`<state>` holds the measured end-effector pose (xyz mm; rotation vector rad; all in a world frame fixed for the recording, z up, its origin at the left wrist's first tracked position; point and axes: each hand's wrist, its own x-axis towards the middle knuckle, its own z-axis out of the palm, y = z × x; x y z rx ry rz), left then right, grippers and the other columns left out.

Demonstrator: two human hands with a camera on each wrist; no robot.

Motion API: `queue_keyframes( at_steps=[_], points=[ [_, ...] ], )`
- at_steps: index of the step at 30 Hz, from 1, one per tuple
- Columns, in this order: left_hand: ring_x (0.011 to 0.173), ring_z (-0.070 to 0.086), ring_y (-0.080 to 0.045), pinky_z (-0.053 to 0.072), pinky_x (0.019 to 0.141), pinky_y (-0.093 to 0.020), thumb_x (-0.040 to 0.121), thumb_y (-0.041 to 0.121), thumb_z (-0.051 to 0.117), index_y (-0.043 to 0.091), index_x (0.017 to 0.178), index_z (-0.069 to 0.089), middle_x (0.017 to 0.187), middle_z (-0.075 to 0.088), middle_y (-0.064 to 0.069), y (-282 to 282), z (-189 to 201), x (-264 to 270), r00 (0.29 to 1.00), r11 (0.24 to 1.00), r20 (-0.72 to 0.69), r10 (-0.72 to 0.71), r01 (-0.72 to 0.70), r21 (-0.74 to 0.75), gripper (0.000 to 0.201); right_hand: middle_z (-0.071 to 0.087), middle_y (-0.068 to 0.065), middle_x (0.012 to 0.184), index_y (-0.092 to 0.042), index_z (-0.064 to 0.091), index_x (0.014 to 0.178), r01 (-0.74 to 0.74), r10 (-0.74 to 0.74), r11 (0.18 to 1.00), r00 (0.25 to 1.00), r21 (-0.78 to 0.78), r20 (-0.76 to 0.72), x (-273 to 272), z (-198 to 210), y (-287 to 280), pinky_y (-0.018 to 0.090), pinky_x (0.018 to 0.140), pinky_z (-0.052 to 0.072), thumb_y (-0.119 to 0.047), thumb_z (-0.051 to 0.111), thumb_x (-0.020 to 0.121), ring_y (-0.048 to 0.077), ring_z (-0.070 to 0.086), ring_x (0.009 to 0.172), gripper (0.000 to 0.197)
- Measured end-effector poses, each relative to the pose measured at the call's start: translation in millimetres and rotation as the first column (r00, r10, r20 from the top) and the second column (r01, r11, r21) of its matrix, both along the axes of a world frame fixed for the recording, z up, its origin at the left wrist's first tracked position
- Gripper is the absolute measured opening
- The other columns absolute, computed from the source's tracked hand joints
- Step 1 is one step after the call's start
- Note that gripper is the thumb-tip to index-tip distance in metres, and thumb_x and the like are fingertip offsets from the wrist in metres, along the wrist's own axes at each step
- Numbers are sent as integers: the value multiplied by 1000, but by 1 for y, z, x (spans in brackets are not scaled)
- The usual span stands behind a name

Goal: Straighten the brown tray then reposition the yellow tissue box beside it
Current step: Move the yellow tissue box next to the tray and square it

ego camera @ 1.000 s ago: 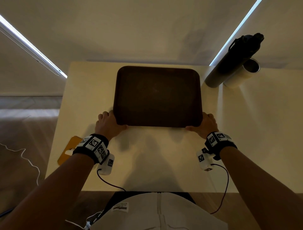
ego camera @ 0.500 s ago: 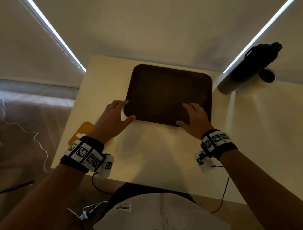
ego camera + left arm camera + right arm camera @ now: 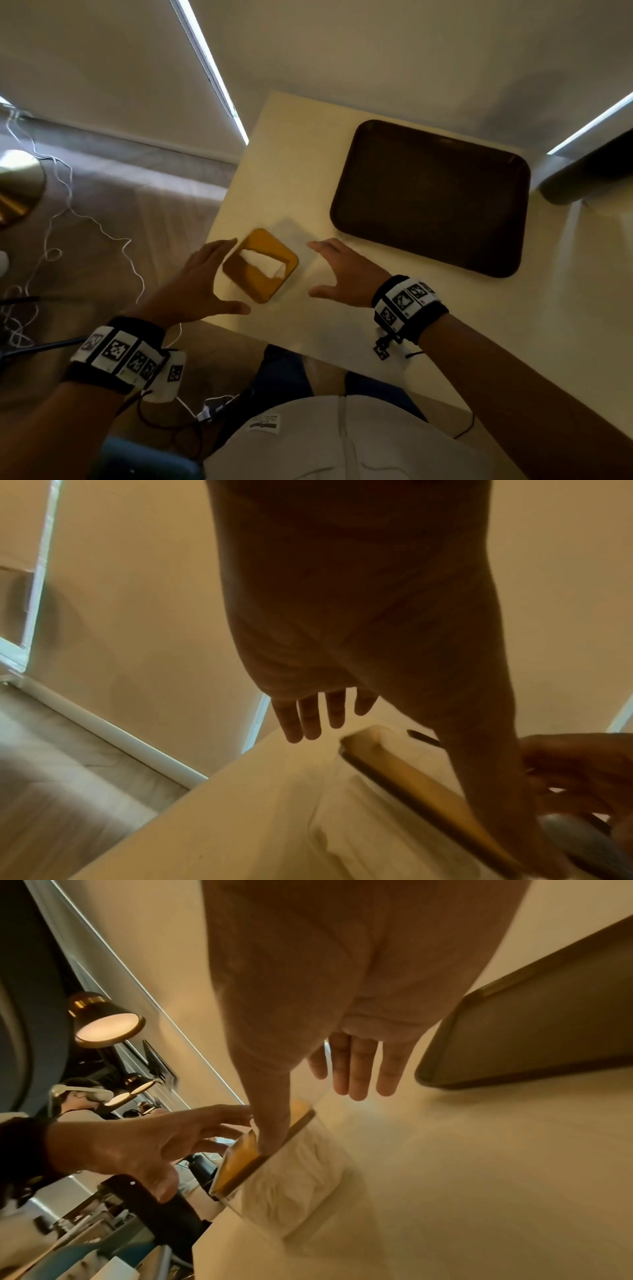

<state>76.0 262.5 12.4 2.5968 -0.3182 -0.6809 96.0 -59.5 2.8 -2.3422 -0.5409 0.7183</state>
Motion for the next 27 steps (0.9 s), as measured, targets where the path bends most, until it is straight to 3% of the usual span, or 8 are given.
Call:
queue_keyframes(
  at_steps=[3,5,7,10,16,22,27],
  points=[
    [142,28,-26,32,113,-48,56,67,83,20,158,9,160,22,-8,12,-13,11,998,998,-36,-56,55,-26,135,28,1,151,-23,18,149,44,-46,999,995,-25,-83,5,-9,34,38,108,36,-47,80,70,19,35,133,104],
    [137,38,-26,40,109,-47,57,74,76,20,158,13,157,30,-9,20,-22,20,996,995,-54,-67,63,-71,131,29,1,150,-22,18,149,89,-93,995,987,-34,-128,6,-14,50,39,108,35,-44,84,66,19,36,133,109],
    [131,47,-26,47,104,-48,61,77,70,20,156,21,152,38,-9,25,-32,27,992,989,-60,-107,100,-112,122,32,1,149,-22,21,148,125,-131,991,982,-49,-138,6,-18,60,38,107,36,-41,85,65,19,39,130,107],
    [124,54,-26,50,98,-41,70,58,79,16,152,34,145,49,-8,26,-39,31,991,977,-28,-127,120,-178,103,42,0,142,-23,30,144,186,-191,981,973,-51,-130,5,-22,68,35,102,39,-39,86,64,19,45,123,99],
    [113,61,-22,48,93,-26,71,50,83,14,150,38,140,55,-8,29,-48,34,990,960,-1,-138,134,-244,98,54,3,131,-20,42,136,227,-228,974,967,-21,-116,7,-17,75,35,96,43,-36,89,60,18,52,113,91],
    [110,63,-20,55,94,-35,67,50,84,18,148,42,135,60,-5,32,-42,60,987,943,-16,-160,148,-298,97,56,4,129,-18,44,136,244,-242,970,965,-3,-104,22,-10,75,34,94,44,-37,89,60,17,53,109,90],
    [110,63,-19,56,93,-36,67,41,88,15,144,49,132,64,-7,23,-25,125,981,925,30,-192,191,-329,90,60,1,120,-17,49,130,281,-277,959,958,49,-75,76,2,68,38,90,50,-37,90,58,13,55,100,85]
  ],
)
